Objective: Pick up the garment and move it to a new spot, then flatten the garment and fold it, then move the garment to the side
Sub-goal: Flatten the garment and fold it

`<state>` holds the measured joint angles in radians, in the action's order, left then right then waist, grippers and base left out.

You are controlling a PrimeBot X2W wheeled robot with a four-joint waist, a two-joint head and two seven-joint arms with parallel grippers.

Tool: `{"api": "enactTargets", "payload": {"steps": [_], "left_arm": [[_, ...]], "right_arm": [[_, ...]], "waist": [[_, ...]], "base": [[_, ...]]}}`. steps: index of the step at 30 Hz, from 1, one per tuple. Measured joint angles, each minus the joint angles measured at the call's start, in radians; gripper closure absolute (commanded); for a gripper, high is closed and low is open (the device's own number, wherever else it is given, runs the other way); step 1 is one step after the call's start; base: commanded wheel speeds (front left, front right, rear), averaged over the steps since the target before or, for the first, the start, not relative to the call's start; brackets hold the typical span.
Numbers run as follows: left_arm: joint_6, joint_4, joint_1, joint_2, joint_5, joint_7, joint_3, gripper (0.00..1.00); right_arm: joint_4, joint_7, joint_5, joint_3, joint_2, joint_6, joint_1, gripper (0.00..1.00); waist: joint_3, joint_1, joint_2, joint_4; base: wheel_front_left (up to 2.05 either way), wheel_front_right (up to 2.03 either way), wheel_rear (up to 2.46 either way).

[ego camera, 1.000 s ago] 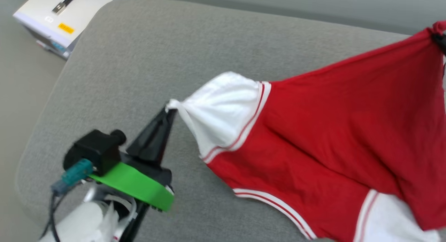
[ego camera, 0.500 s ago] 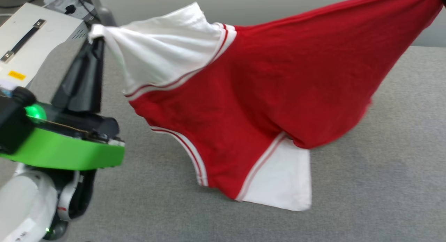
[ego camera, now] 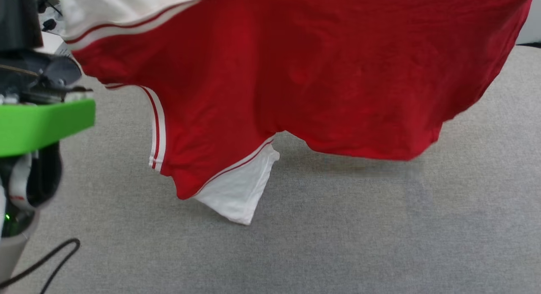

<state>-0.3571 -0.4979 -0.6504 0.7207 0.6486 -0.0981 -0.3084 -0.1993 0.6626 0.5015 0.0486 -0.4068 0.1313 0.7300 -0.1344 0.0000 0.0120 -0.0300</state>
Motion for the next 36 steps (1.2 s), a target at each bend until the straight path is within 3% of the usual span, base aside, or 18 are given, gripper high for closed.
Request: {"api": "enactTargets", "payload": {"steps": [8,15,20,29,36], "left_arm": [[0.07,0.079,-0.173,0.043,-0.006,0.051,0.006,1.0],[0.197,0.198,-0.383,0.084,-0.008,0.076,-0.007,1.0],[0.293,0.343,-0.579,0.084,-0.046,0.085,-0.044,1.0],[0.428,0.724,-0.981,0.001,-0.13,0.093,-0.127,1.0],[0.462,1.033,-1.236,-0.08,-0.184,0.018,-0.163,1.0]], "right_arm": [[-0.029,-0.044,-0.034,0.028,0.008,0.0,0.04,1.0],[0.02,-0.106,-0.052,0.039,-0.012,0.0,0.16,1.0],[0.133,-0.188,-0.088,-0.003,-0.03,0.0,0.303,1.0],[0.434,-0.342,-0.187,-0.063,0.003,0.001,0.65,1.0],[0.677,-0.482,-0.295,-0.044,0.084,0.002,0.883,1.0]], "waist": [[-0.057,0.0,0.0,-0.012],[-0.144,0.0,0.0,-0.016],[-0.23,0.0,0.0,-0.017],[-0.389,0.0001,0.0,-0.015],[-0.505,0.0003,0.0,-0.02]], "base": [[0.0,0.0,0.0],[0.0,0.0,0.0],[0.0,0.0,0.0],[0.0,0.0,0.0],[0.0,0.0,0.0]]}}
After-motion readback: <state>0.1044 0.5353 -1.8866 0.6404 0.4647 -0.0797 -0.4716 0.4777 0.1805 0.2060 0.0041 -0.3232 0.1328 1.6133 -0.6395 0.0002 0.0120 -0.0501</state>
